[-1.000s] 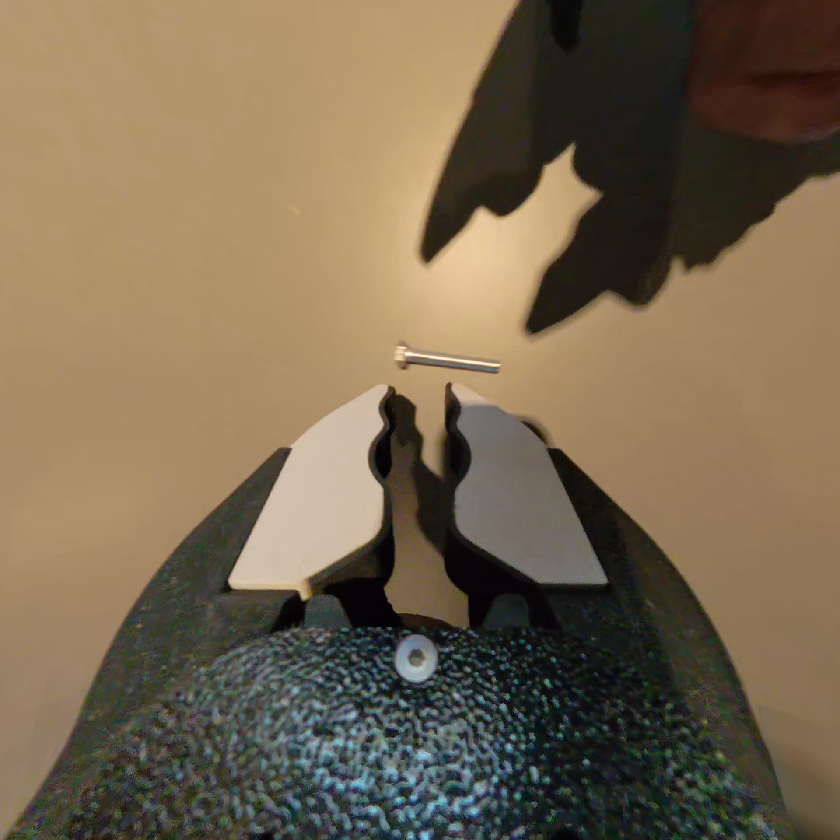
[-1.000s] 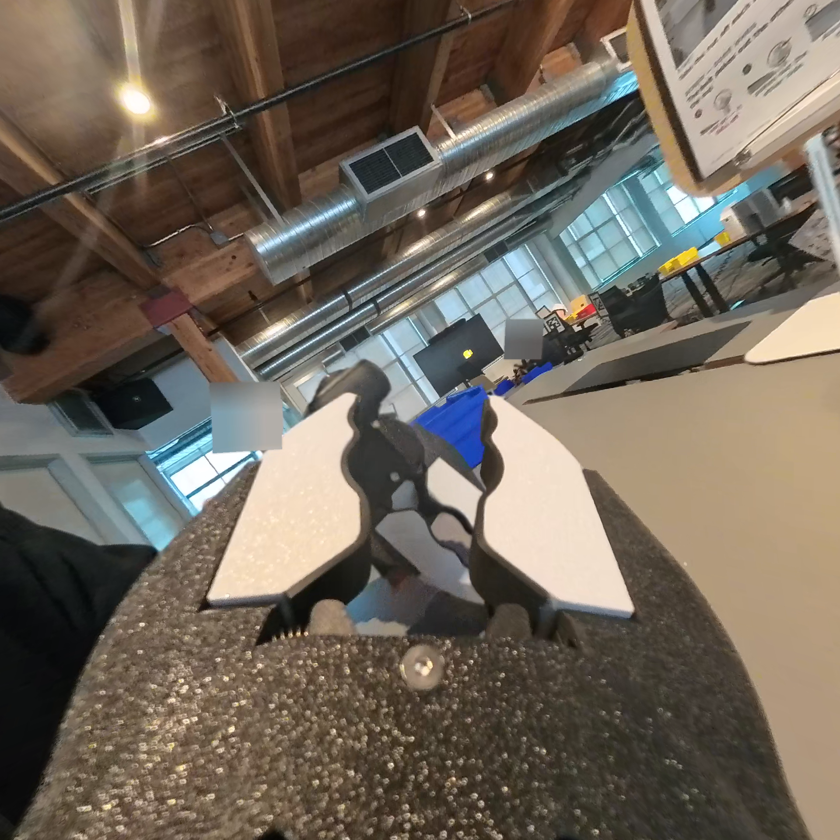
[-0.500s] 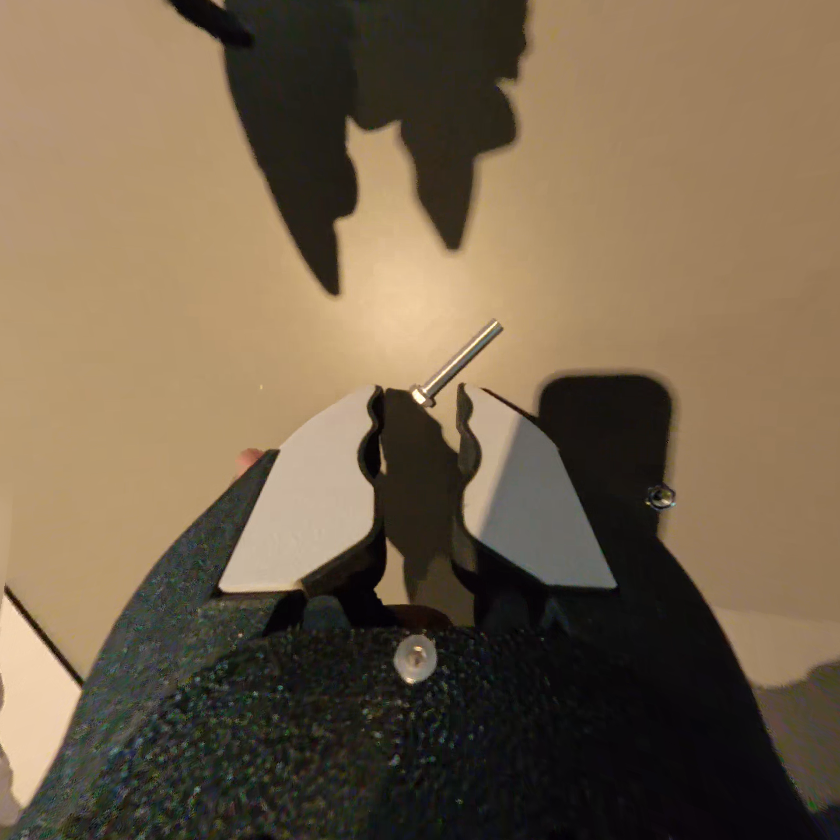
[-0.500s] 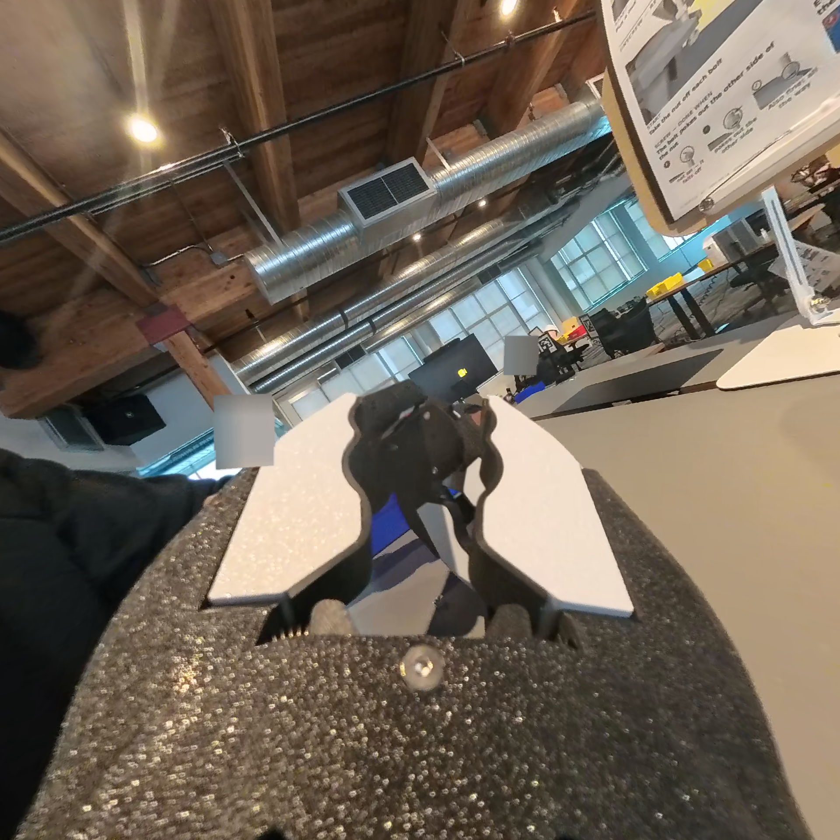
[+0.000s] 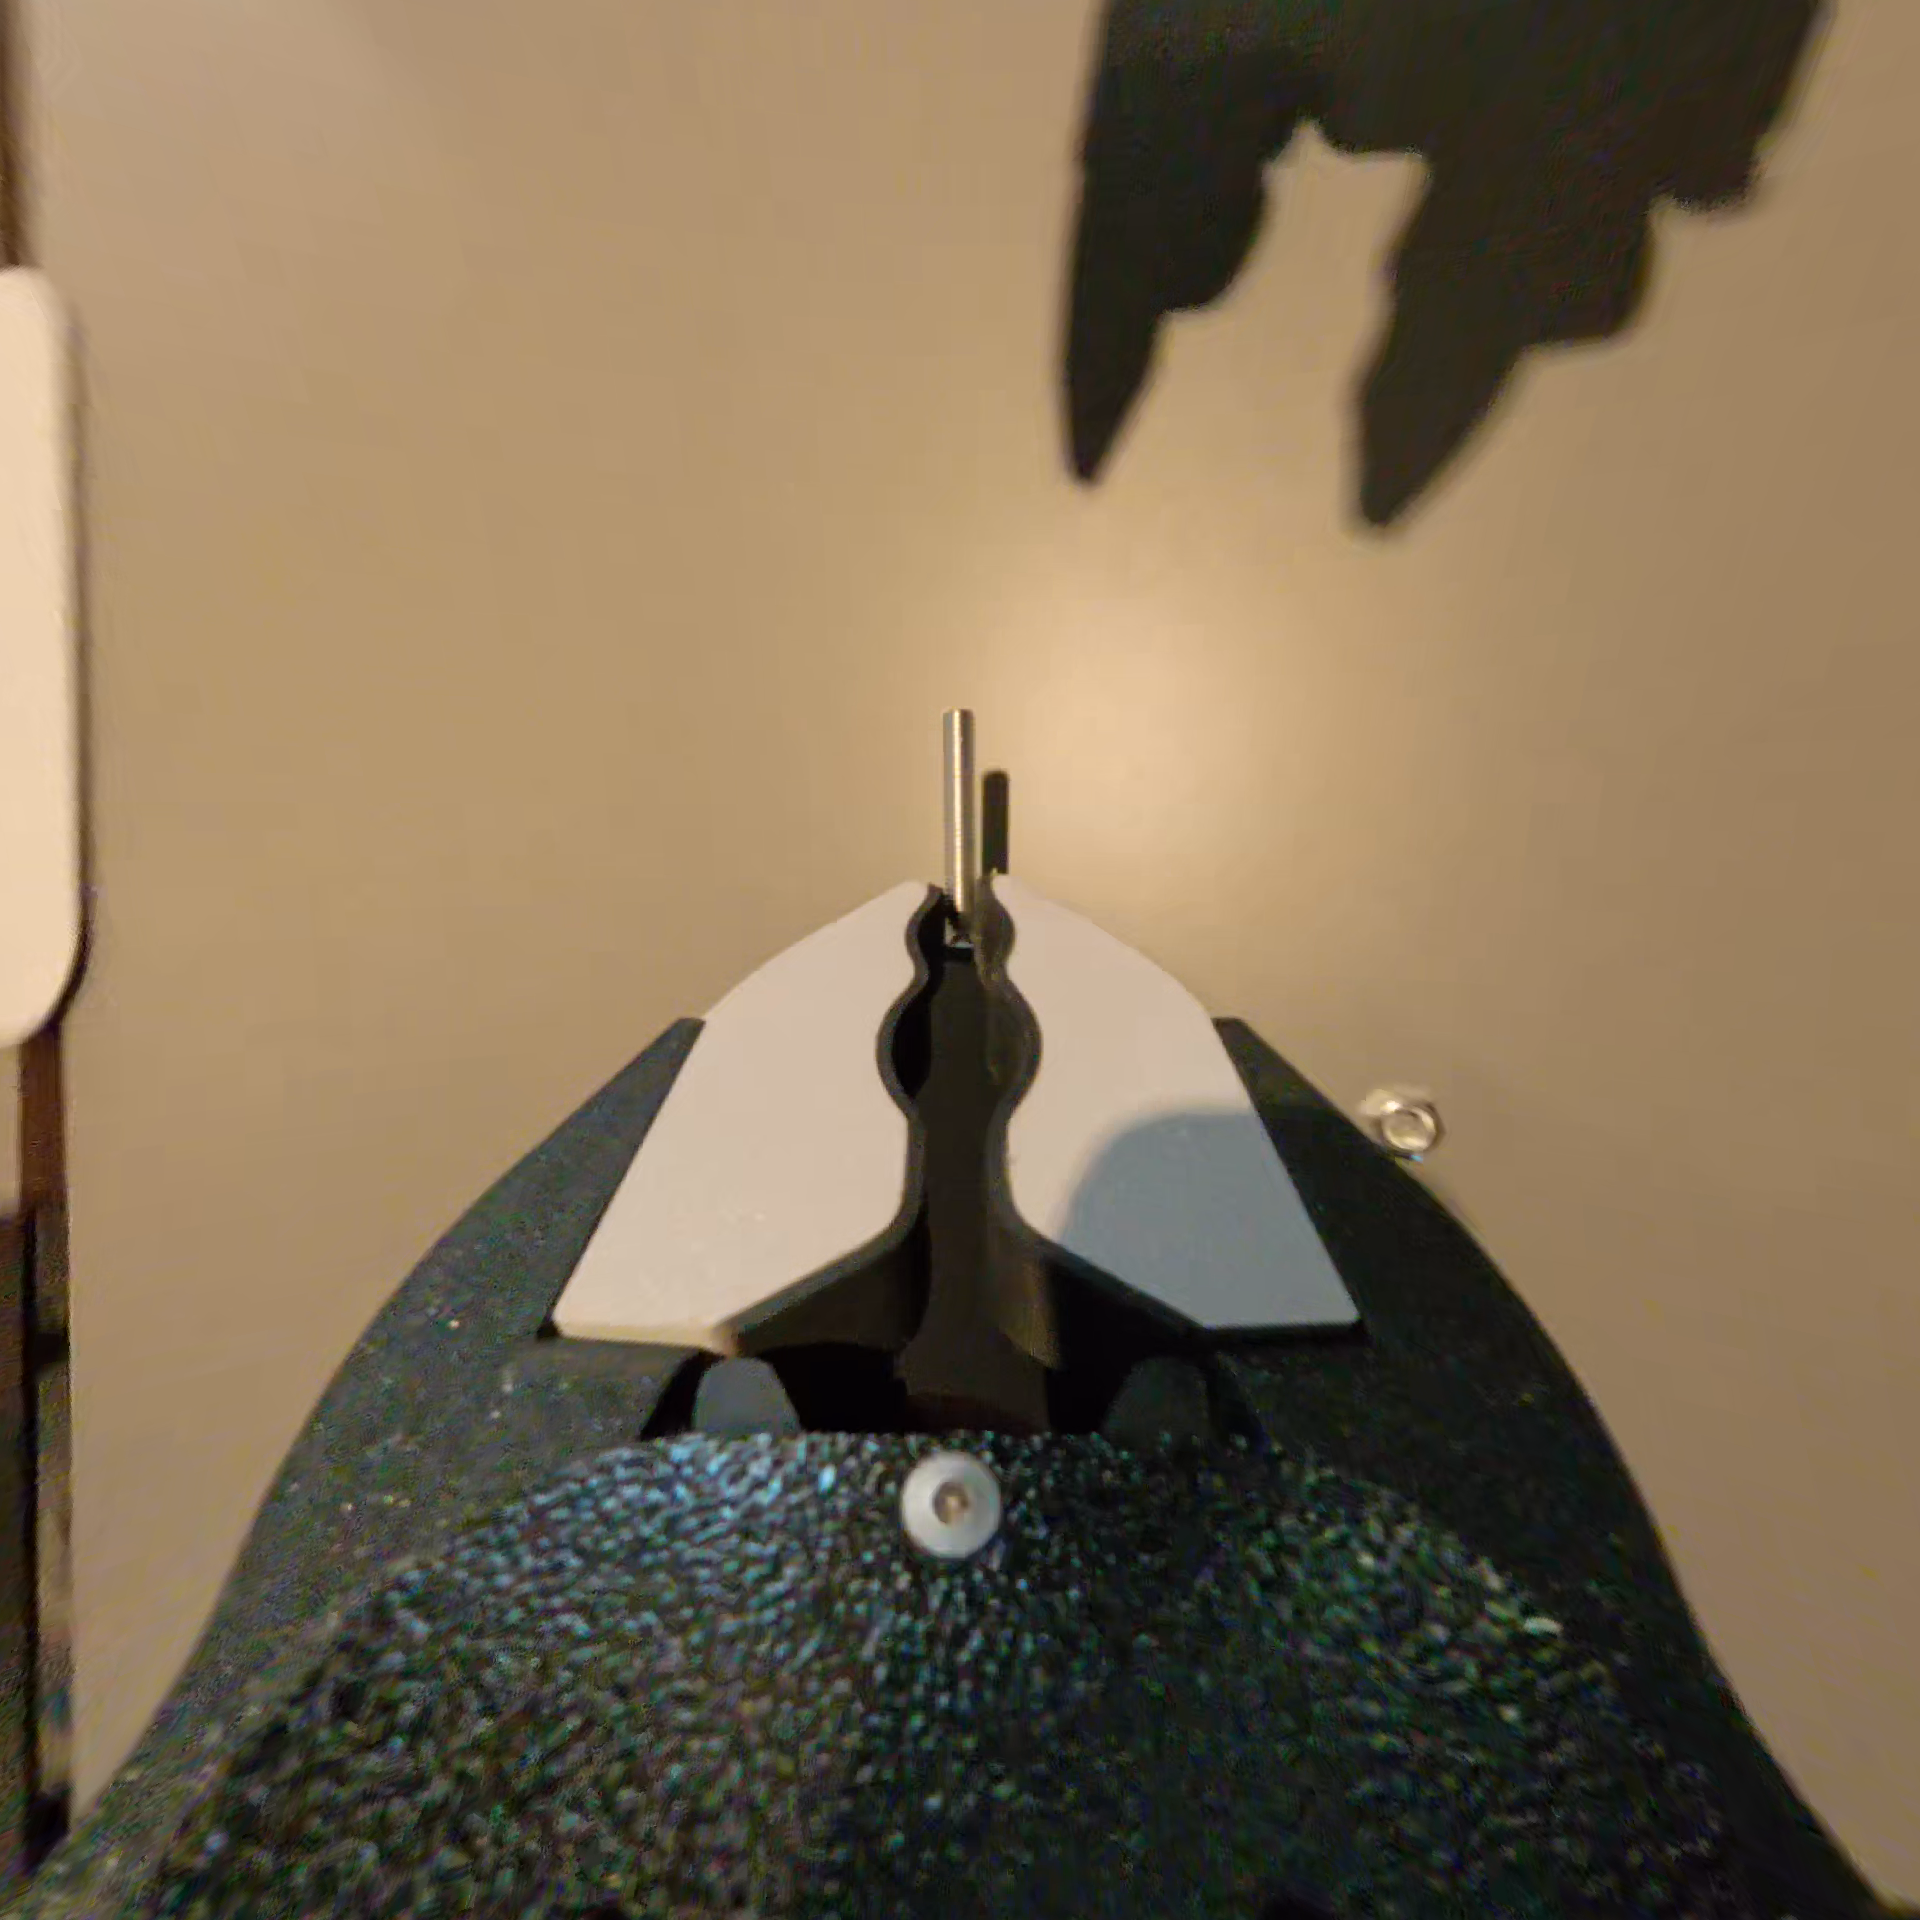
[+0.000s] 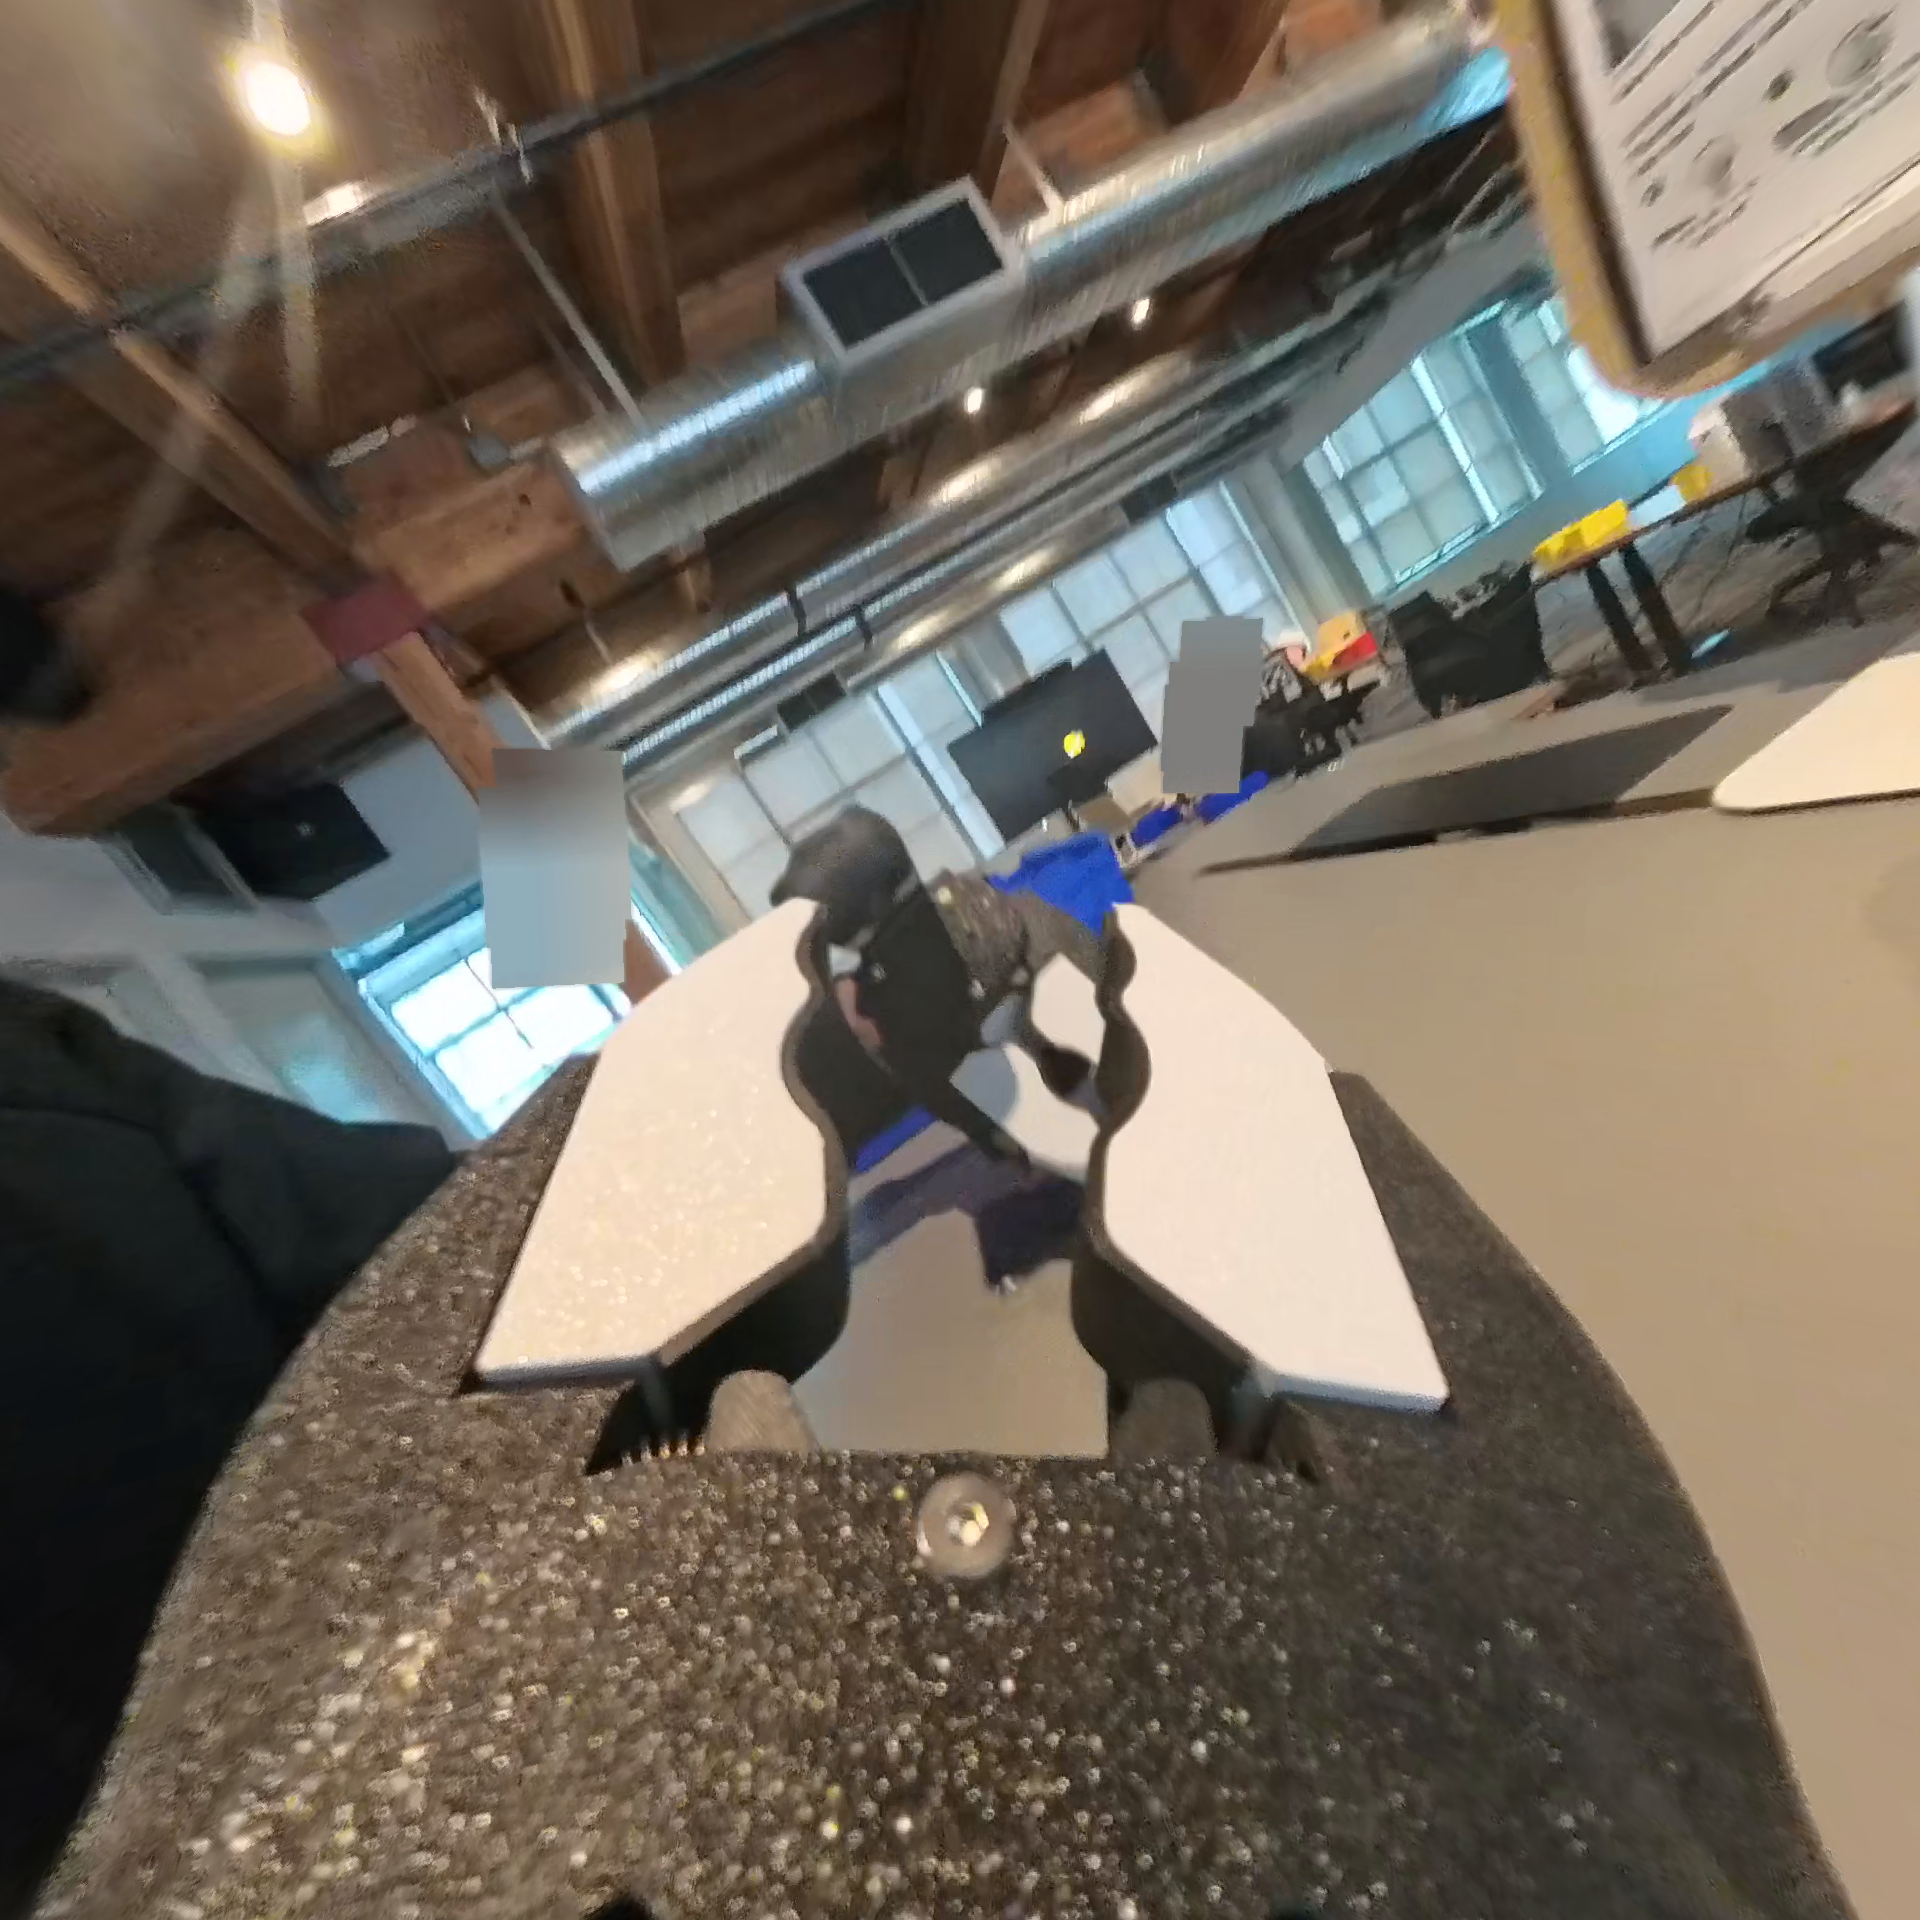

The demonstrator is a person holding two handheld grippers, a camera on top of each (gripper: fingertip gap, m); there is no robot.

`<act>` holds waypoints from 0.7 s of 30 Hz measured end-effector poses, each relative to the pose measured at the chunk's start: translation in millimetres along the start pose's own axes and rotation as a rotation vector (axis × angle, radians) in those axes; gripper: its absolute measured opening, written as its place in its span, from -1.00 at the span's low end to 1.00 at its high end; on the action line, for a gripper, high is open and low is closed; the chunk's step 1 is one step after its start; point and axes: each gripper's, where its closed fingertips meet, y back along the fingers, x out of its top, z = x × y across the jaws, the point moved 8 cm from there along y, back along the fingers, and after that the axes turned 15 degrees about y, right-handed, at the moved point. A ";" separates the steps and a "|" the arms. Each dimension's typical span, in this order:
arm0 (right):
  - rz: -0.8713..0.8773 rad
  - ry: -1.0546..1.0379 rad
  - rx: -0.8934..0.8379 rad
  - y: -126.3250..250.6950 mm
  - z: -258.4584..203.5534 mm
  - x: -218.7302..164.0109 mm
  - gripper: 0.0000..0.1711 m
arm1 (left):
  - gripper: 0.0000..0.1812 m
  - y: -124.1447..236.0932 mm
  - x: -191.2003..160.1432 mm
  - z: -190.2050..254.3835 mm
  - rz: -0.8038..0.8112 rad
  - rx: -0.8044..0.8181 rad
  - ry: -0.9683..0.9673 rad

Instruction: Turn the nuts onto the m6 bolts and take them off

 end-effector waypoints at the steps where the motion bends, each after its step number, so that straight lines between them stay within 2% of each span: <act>1: -0.050 0.018 0.020 -3.6 -2.8 -2.9 -0.43 | -0.94 10.0 -6.3 2.2 0.042 0.053 0.061; 6: -0.387 0.133 0.146 -28.8 -16.9 -31.9 -0.47 | -0.94 46.0 -38.3 30.6 0.231 0.321 0.262; 10: -0.685 0.215 0.314 -60.3 -29.4 -56.9 -0.49 | -0.94 51.6 -59.3 53.6 0.319 0.564 0.307; 13: -0.943 0.345 0.443 -83.4 -30.7 -74.0 -0.49 | -0.94 55.7 -71.7 63.4 0.304 0.732 0.286; 16: -1.102 0.442 0.550 -102.8 -30.5 -84.7 -0.49 | -0.94 61.5 -74.0 66.5 0.336 0.786 0.294; 21: -1.203 0.515 0.635 -123.6 -25.2 -100.6 -0.55 | -0.94 65.3 -76.4 65.6 0.349 0.807 0.312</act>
